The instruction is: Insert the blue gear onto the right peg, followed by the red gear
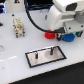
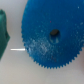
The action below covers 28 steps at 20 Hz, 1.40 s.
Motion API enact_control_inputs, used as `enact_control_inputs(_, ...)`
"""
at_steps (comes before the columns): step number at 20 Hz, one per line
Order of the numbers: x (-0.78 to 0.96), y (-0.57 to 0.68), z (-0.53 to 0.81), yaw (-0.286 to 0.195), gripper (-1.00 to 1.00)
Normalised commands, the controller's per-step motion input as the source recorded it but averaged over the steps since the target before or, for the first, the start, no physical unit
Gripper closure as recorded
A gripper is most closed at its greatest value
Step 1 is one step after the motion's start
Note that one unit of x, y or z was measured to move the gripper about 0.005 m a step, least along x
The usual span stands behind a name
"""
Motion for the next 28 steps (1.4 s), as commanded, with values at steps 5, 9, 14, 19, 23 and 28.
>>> enact_control_inputs(5,-0.14,-0.02,0.16,0.000,1.00)
enact_control_inputs(9,0.00,-0.04,0.49,0.000,1.00)
enact_control_inputs(14,0.19,-0.17,0.56,0.000,1.00)
enact_control_inputs(19,0.41,-0.29,0.56,0.000,1.00)
enact_control_inputs(23,0.46,-0.42,0.48,0.000,1.00)
enact_control_inputs(28,0.50,-0.52,0.34,0.000,1.00)
